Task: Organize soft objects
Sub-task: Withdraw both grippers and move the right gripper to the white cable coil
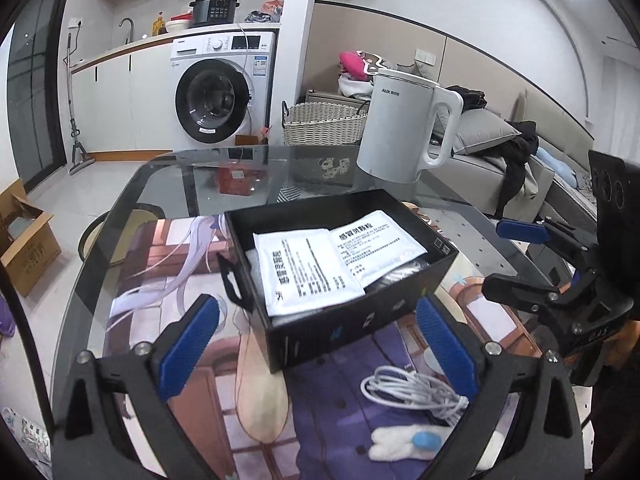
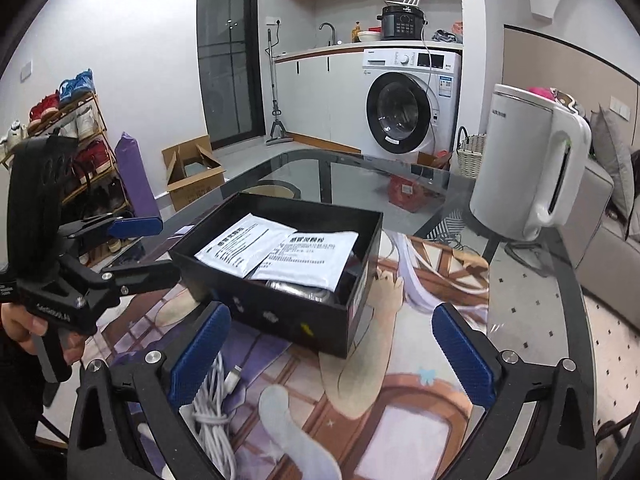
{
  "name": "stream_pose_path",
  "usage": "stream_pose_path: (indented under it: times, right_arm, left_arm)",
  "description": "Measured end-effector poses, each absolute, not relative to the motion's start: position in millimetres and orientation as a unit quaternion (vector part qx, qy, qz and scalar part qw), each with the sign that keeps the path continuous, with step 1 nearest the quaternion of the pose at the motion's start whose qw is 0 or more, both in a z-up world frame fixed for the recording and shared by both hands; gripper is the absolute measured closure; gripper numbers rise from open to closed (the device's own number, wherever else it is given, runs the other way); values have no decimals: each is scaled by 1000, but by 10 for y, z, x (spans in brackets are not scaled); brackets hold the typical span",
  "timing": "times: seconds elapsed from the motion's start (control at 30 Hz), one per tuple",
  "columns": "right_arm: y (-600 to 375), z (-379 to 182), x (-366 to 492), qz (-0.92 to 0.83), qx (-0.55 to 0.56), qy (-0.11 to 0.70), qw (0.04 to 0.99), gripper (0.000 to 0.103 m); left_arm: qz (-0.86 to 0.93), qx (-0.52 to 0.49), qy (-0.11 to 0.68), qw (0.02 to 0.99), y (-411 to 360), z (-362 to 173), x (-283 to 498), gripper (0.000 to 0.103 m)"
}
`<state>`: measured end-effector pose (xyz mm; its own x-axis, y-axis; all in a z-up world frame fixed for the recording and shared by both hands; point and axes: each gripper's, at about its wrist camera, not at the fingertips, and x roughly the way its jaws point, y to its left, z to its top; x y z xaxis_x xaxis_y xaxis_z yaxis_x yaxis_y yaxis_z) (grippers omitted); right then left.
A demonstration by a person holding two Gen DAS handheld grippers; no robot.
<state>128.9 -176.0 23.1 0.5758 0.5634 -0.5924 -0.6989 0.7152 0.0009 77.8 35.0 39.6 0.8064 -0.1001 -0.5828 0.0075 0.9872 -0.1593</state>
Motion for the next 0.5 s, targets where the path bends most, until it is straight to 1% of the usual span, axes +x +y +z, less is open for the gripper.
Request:
stream_pose_path:
  times: [0.27, 0.5]
  right_arm:
    - [-1822, 146, 1107, 368, -131, 305, 869, 1]
    - [-1729, 113, 945, 397, -163, 310, 848, 0]
  left_arm:
    - [-28, -79, 316, 945, 320, 347, 602, 3]
    - [-45, -50, 322, 944, 153, 339, 492, 3]
